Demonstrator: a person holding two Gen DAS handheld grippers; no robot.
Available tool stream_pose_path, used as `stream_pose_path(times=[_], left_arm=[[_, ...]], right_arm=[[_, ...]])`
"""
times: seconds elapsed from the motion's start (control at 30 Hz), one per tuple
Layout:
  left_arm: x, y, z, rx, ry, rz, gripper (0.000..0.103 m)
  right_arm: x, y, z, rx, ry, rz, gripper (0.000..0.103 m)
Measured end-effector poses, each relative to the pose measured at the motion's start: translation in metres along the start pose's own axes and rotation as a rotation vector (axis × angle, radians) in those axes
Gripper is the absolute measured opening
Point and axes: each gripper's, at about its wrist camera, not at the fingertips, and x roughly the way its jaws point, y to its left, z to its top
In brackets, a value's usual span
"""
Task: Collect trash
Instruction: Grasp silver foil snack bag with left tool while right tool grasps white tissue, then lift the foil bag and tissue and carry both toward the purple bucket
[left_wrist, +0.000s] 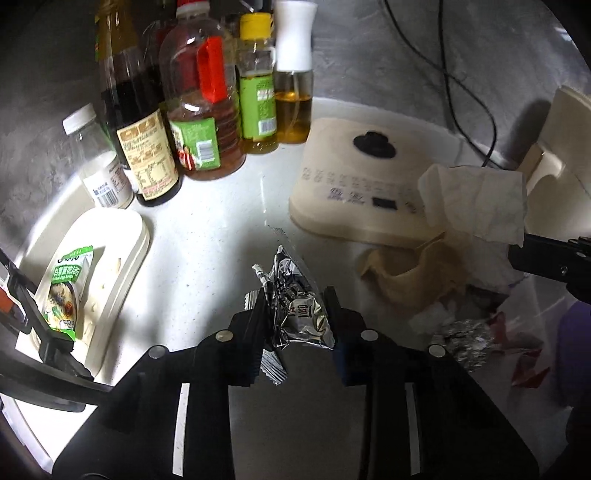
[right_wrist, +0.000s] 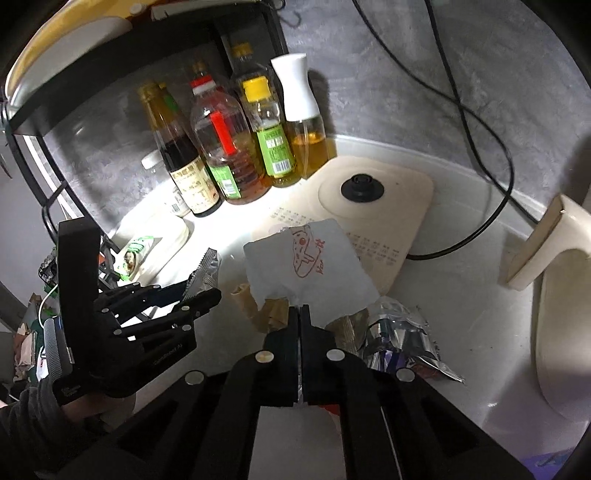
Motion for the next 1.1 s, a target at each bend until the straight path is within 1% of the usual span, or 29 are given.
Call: stream_pose_path(times=[0.13, 0.33, 0.43, 0.57, 0.7, 0.8, 0.9, 1.1], left_arm=[[-0.016, -0.006, 0.005, 0.016, -0.039, -0.015, 0.028], [-0.063, -0.012, 0.013, 0.022, -0.131, -0.049, 0.028], [-0.087, -0.016, 0.012, 0.024, -0.162, -0.084, 0.028], [-0.116, -0.022, 0.012, 0.042, -0.207, -0.102, 0.028], [-0.141, -0.031, 0.011, 0.047, -0.244, -0.115, 0.028], [-0.157, -0.041, 0.011, 0.043, -0.256, -0.145, 0.027], [-0.168, -0.054, 0.010, 0.064, -0.272, -0.154, 0.027], [-0.183, -0.085, 0.005, 0.092, -0.285, -0.190, 0.027]], right_arm=[[-0.021, 0.002, 0.000, 0.009, -0.036, -0.012, 0.002], [-0.064, 0.011, -0.001, 0.022, -0.116, -0.030, 0.002], [-0.088, 0.014, -0.005, 0.044, -0.157, -0.035, 0.002], [-0.118, 0.015, -0.010, 0.067, -0.207, -0.048, 0.002], [-0.154, 0.007, -0.016, 0.090, -0.263, -0.069, 0.002], [-0.179, -0.003, -0.020, 0.107, -0.303, -0.088, 0.002], [-0.203, -0.013, -0.027, 0.126, -0.337, -0.114, 0.002], [-0.235, -0.037, -0.045, 0.149, -0.366, -0.166, 0.002]])
